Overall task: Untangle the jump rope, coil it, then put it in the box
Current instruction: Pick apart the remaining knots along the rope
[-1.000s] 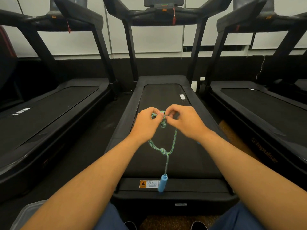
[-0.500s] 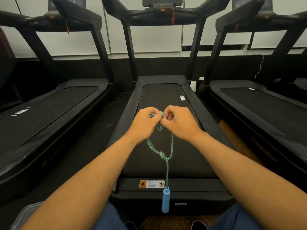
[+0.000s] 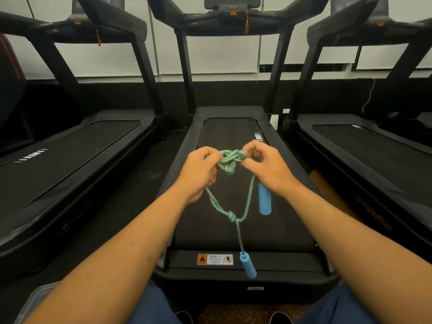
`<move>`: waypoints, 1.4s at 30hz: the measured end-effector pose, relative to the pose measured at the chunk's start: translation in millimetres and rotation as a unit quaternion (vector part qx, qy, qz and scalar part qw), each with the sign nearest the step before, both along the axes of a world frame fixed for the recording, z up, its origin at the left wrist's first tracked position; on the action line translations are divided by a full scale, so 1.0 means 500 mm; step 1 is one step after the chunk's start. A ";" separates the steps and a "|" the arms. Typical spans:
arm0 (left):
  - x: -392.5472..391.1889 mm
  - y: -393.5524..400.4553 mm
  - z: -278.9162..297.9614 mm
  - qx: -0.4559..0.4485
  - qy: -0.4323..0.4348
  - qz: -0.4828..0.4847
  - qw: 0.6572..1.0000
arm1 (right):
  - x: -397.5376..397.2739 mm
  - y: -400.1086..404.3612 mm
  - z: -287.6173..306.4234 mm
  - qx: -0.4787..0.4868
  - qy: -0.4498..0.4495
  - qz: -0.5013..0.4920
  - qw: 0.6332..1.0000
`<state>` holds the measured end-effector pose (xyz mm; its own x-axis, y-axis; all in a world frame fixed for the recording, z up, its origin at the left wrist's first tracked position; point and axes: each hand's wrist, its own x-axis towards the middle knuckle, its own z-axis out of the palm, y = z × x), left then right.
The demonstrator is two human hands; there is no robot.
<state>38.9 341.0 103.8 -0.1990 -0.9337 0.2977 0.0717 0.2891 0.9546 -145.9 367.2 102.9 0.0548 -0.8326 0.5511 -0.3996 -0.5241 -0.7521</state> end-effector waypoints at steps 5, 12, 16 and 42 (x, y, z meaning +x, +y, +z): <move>0.000 -0.007 0.004 -0.008 0.055 0.002 0.998 | -0.007 0.013 0.008 0.039 0.033 0.029 0.998; 0.001 0.003 0.004 -0.033 0.007 -0.009 0.999 | -0.003 0.016 0.020 0.062 -0.002 0.056 0.996; 0.001 0.009 0.003 -0.041 -0.019 -0.026 0.999 | 0.006 0.017 0.012 0.080 0.071 0.059 0.992; 0.055 -0.025 0.018 -0.055 -0.108 0.170 0.978 | -0.115 -0.006 -0.015 0.220 -0.012 -0.074 0.973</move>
